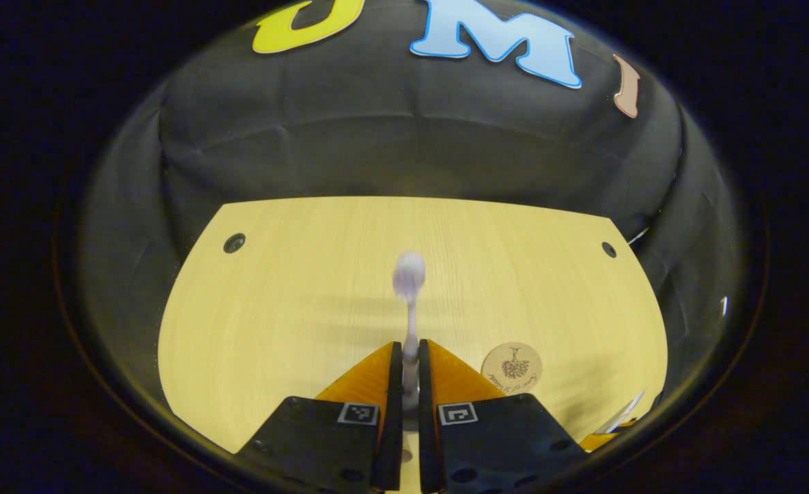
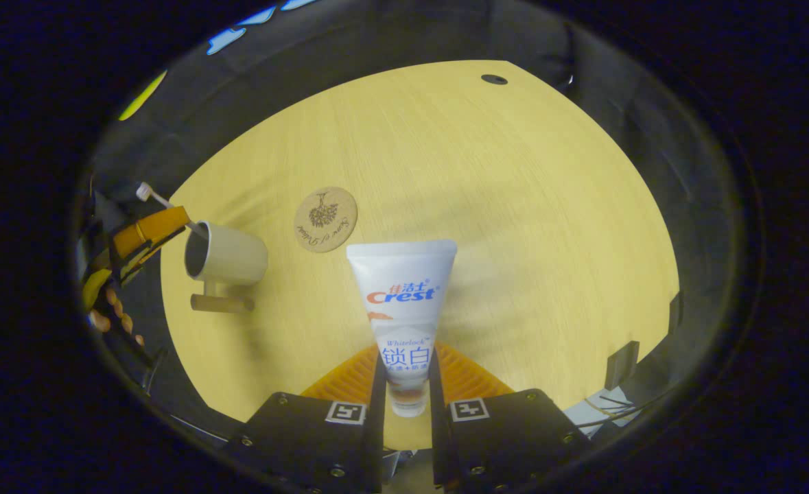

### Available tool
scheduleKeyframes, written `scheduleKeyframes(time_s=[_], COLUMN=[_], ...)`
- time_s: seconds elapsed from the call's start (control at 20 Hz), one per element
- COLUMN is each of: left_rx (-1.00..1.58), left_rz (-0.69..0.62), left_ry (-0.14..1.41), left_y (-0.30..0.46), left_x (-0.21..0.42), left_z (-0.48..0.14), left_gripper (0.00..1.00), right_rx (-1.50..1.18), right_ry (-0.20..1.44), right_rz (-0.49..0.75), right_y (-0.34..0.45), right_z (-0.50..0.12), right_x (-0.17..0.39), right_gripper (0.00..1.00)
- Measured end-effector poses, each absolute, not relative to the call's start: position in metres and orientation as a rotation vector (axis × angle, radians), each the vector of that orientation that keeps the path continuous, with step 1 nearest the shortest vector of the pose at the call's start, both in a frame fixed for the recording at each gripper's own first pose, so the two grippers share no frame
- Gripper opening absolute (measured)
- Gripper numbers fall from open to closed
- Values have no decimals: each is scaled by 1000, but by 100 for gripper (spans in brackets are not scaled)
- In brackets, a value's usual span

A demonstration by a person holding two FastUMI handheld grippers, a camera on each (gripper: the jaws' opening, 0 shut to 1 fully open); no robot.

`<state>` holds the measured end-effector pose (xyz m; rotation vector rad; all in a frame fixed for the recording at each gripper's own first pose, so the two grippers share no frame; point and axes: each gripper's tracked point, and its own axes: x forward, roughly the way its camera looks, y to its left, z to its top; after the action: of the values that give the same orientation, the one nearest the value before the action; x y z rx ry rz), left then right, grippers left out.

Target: Put the toothbrush and toothpaste on the desktop into the cup, then pick up the cup and place it on the coaster on the desktop.

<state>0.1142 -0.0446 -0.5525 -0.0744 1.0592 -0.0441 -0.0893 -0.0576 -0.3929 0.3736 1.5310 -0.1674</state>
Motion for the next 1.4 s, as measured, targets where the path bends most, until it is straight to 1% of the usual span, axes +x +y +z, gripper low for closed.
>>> scheduleKeyframes(time_s=[0.05,0.1,0.25,0.35,0.4,0.45,0.55,0.6,0.65,0.7,0.75,0.8,0.85,0.95,1.0,1.05,1.1,1.15,1.2,1.25,1.3,1.35,1.4], left_rx=[-79,-69,-58,-65,-66,-69,-75,-76,-77,-80,-87,-93,-94,-92,-94,-98,-103,-109,-111,-112,-115,-119,-123], left_rz=[-50,-42,-35,-27,-22,-18,-12,-8,-3,7,16,24,33,54,67,80,95,110,126,141,156,169,181], left_ry=[1064,1061,1050,1038,1031,1023,1006,1001,996,991,986,985,983,980,978,980,977,975,974,973,972,969,965], left_y=[-46,-43,-41,-39,-36,-33,-26,-21,-16,-9,-2,5,14,31,40,51,62,75,87,97,107,117,125], left_x=[114,112,110,108,105,103,98,94,91,87,84,79,75,66,61,57,51,46,39,35,30,29,25], left_z=[-555,-555,-550,-544,-540,-535,-525,-521,-518,-515,-511,-508,-506,-501,-499,-496,-493,-491,-488,-486,-483,-482,-480], left_gripper=[27,28,35,34,34,34,34,39,39,34,39,34,34,34,38,34,39,39,34,34,38,39,34], right_rx=[376,376,379,381,382,382,379,375,371,369,369,372,378,380,377,375,377,382,386,389,391,392,391], right_ry=[1529,1525,1505,1484,1474,1460,1421,1402,1384,1365,1346,1326,1305,1271,1256,1243,1225,1211,1195,1178,1161,1143,1124], right_rz=[-164,-161,-145,-133,-124,-115,-92,-77,-63,-48,-32,-14,4,41,60,81,99,115,130,142,153,161,167], right_y=[-58,-59,-59,-59,-61,-62,-57,-49,-40,-32,-23,-13,-4,18,29,39,50,60,70,76,86,95,103], right_z=[-392,-391,-386,-380,-376,-370,-354,-351,-350,-351,-348,-344,-338,-332,-329,-327,-325,-323,-320,-320,-318,-316,-317], right_x=[-88,-87,-80,-73,-67,-60,-40,-29,-19,-9,2,13,24,44,53,60,69,78,85,91,99,106,113], right_gripper=[30,29,30,29,32,29,29,29,29,29,29,29,29,29,29,29,29,29,29,28,28,28,29])
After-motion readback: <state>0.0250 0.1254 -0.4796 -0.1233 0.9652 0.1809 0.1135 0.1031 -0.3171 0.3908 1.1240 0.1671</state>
